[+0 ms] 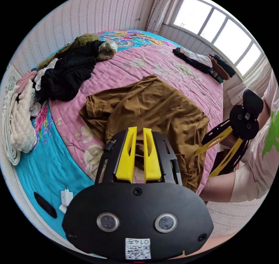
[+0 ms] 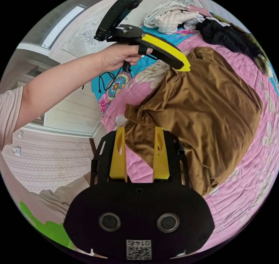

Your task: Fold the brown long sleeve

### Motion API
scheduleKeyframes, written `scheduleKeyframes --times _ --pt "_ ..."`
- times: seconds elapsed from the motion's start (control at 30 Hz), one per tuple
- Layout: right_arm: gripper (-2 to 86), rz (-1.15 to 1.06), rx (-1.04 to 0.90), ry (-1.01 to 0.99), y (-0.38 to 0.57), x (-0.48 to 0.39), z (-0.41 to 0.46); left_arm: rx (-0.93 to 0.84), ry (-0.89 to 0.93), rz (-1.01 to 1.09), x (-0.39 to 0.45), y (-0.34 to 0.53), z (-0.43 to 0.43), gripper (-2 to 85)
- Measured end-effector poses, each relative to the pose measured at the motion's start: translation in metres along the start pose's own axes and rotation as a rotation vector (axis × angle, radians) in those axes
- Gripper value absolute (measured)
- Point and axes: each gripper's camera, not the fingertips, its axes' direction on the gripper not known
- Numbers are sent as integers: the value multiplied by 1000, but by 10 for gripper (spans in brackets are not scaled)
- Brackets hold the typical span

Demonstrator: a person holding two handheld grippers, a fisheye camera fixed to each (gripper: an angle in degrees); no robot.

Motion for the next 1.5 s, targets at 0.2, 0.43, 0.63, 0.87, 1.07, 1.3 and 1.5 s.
scheduleKeyframes --times 0.2,0.43,0.63,0.87,1.07,1.3,1.5 --pt "142 12 32 -102 -28 -10 19 -108 17 -129 -27 46 9 18" --pt "129 -11 125 -79 -38 -14 -10 -80 -19 -203 -34 104 -26 19" --pt "136 113 76 -107 -67 12 -3 5 -23 -226 -26 137 -55 18" --pt "135 -120 74 -244 -86 -35 -18 48 -27 -288 -23 170 -81 23" --pt "135 127 109 -244 -42 20 -74 15 74 -396 6 213 -76 54" --pt "134 444 71 -50 20 72 -121 -195 79 -533 68 247 -42 76" --pt "137 468 -36 -32 23 76 -120 -207 111 -590 78 244 -32 84"
